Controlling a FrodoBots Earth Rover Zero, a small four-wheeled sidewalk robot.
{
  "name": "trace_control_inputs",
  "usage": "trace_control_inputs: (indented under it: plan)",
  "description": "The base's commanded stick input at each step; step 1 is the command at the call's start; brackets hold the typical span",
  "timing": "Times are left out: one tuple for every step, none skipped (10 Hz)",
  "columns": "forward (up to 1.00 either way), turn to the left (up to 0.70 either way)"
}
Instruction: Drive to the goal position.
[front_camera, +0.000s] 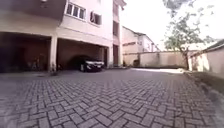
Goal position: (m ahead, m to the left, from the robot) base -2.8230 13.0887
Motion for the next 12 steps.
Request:
trace_control_inputs:
  plan:
    - [0.0,0.7]
    - [0.0,0.7]
    - [0.0,0.7]
    - [0.0,0.7]
    - [0.0,0.7]
    - [0.0,0.7]
    - [0.0,0.7]
    - [0.0,0.7]
    - [0.0,0.7]
    - [0.0,0.7]
    - [0.0,0.7]
    - [0.0,0.7]
